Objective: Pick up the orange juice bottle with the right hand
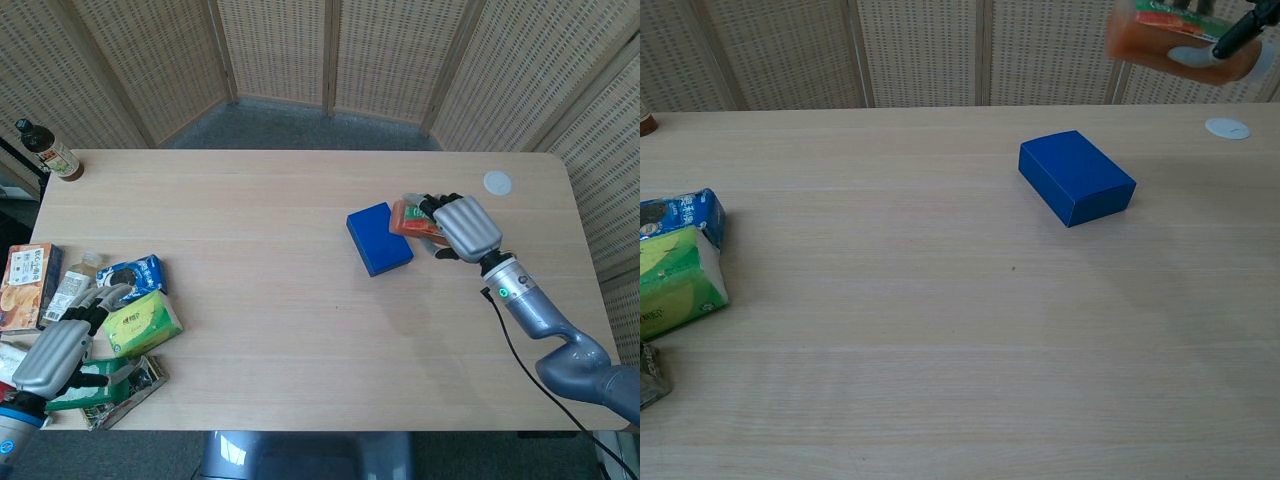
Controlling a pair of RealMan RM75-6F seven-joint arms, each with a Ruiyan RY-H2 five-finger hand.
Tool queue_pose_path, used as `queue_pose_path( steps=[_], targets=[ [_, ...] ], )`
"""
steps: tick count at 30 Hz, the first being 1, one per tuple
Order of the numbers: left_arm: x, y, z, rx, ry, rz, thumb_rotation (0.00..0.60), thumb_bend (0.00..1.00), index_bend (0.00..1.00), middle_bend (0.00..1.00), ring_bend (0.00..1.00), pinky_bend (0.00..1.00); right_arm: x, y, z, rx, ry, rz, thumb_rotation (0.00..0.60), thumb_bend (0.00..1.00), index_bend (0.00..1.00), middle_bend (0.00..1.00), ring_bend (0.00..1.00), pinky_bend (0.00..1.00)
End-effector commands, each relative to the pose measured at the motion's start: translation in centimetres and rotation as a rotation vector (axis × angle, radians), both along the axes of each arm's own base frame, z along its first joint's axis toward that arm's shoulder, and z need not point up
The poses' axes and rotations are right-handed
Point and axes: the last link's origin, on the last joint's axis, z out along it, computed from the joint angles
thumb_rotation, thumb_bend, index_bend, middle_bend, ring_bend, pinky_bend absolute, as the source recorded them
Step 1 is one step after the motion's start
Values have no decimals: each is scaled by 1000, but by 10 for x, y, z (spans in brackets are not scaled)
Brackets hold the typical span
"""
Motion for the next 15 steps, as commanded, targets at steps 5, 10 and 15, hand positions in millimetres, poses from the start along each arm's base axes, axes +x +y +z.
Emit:
queue_pose_path(
  steps=[5, 10, 15],
  targets=[
    [-4, 1, -1, -4, 2, 9, 600, 237, 0, 0, 0, 0, 10, -5, 4, -15, -6, 9, 600, 473, 490, 498, 667, 757],
    [-5, -1, 1, 2, 4, 11, 600, 237, 0, 0, 0, 0, 13, -4, 4, -17, -17, 12, 600, 474, 492, 498, 668, 758],
    [-6, -1, 1, 1, 3, 10, 600, 236, 0, 0, 0, 0, 11, -2, 1, -10, -17, 9, 600, 471, 494, 499, 668, 757]
  ],
)
